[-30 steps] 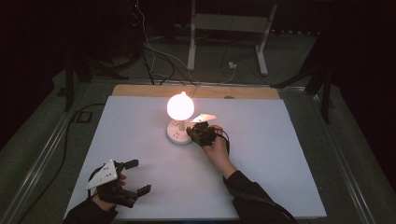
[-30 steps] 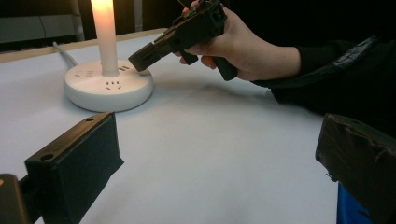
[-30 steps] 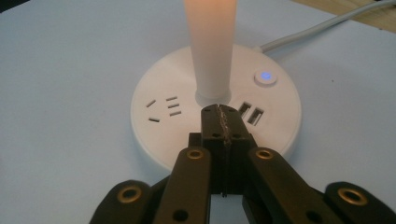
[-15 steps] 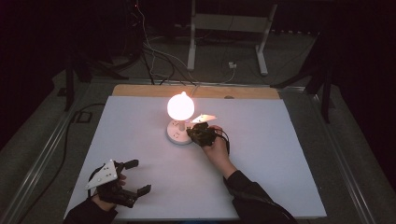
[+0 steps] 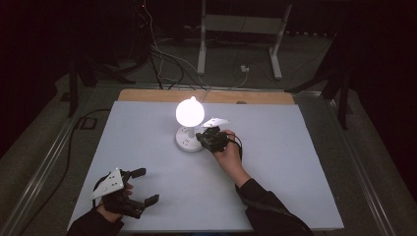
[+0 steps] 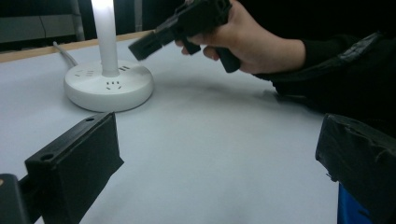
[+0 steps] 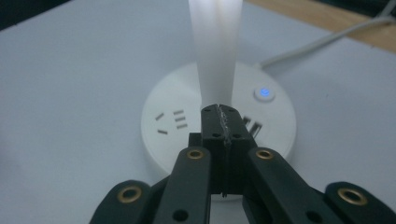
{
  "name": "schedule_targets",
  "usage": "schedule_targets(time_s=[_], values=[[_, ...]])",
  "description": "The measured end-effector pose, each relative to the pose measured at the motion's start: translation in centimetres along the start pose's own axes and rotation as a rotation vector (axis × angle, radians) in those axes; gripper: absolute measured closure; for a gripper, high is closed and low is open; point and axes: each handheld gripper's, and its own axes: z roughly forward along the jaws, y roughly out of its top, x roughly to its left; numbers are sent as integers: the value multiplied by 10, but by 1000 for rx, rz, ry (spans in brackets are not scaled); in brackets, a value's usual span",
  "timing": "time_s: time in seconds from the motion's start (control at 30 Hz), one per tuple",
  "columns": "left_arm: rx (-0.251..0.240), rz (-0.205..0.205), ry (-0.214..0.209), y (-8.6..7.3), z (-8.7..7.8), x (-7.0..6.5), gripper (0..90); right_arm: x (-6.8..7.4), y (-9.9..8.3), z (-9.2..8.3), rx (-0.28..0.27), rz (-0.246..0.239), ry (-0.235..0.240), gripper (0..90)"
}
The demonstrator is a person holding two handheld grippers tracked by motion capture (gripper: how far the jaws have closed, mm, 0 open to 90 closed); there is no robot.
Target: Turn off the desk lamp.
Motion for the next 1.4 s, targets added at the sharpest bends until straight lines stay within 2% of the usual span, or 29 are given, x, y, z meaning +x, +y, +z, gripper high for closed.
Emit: schedule_targets(time_s=[0.23,1.07,1.4], values=[[0,-1,1,0,0,0,5,1,6,-5,-17,7,2,900],[-2,-4,0,0,-1,0,5,-3,-12,14,43,14,-8,900],[-5,-6,-1,0,-1,0,5,-3,-13,16,44,11,-11,899]])
